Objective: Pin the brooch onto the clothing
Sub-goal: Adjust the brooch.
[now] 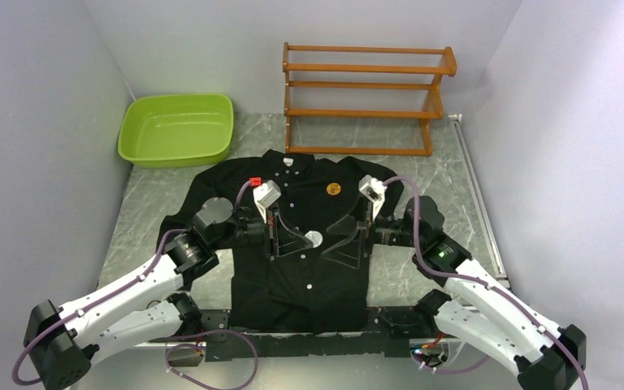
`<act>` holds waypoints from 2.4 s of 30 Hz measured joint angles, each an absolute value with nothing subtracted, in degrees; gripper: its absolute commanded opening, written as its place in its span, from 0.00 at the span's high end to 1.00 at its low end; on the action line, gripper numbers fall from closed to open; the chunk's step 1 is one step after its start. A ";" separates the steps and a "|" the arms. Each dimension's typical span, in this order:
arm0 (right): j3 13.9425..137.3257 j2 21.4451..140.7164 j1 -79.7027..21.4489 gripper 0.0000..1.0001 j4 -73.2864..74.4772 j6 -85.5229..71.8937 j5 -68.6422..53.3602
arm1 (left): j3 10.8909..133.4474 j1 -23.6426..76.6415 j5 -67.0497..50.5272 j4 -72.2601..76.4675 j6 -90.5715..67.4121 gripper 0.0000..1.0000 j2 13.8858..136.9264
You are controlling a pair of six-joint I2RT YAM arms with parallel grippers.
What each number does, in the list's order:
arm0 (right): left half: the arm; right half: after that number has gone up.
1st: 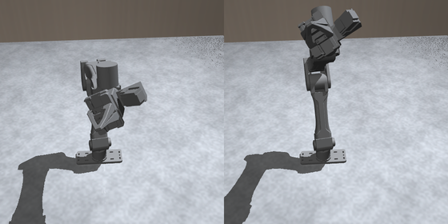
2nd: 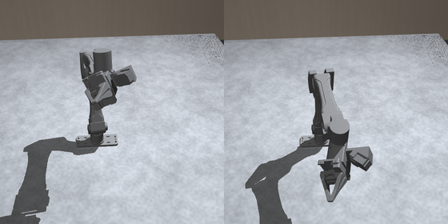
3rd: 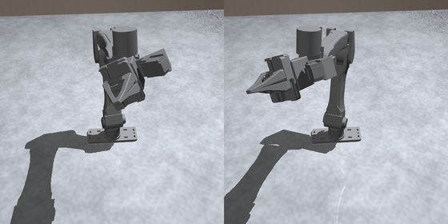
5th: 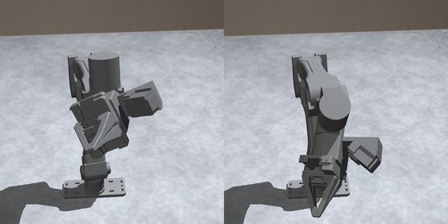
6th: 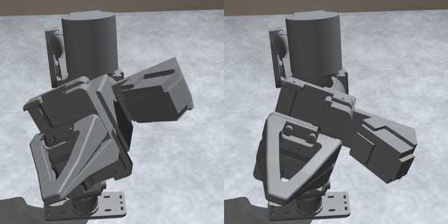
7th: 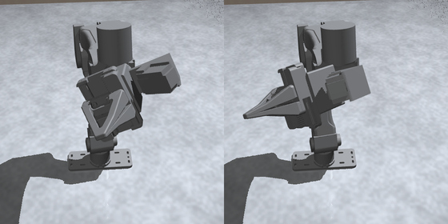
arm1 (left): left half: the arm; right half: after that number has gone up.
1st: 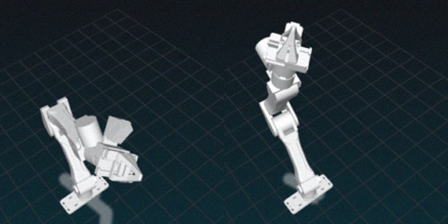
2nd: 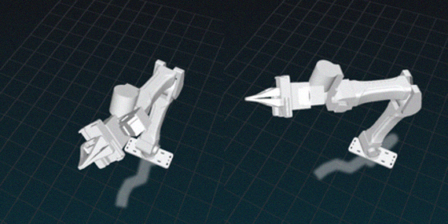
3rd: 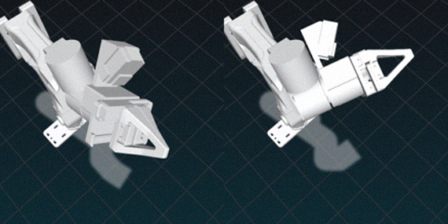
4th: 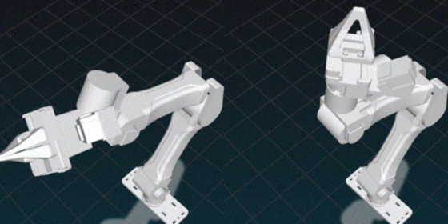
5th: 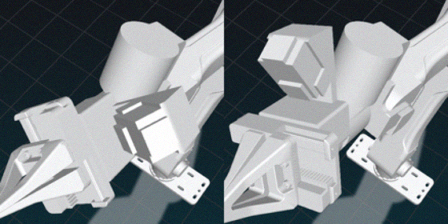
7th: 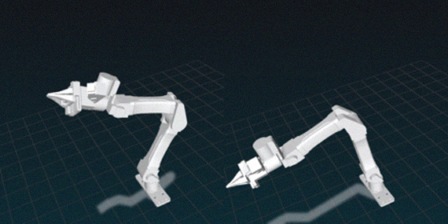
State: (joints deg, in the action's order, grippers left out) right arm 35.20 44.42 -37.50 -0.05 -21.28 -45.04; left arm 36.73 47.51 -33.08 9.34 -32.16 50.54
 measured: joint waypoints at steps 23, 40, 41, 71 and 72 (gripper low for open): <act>24.69 52.77 -38.00 0.62 -42.70 -55.61 -41.74 | 33.04 47.51 -30.57 18.24 -35.81 0.97 49.15; 24.88 52.99 -38.41 0.83 -41.41 -52.73 -44.05 | 33.04 47.51 -30.55 18.17 -35.83 0.97 49.28; 25.12 52.66 -38.41 0.86 -40.29 -52.05 -44.05 | 33.04 47.51 -30.55 18.20 -35.83 0.97 49.28; 53.91 64.95 -44.93 1.00 14.41 -13.76 -43.29 | 42.48 47.11 -25.82 -10.70 -27.77 0.97 48.42; 54.35 65.39 -45.56 1.00 15.75 -12.75 -42.70 | 42.48 47.13 -26.02 -11.49 -27.59 0.97 48.60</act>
State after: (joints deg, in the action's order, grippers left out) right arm 54.35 65.39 -45.56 15.75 -12.75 -42.70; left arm 42.48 47.13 -26.02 -11.49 -27.59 48.60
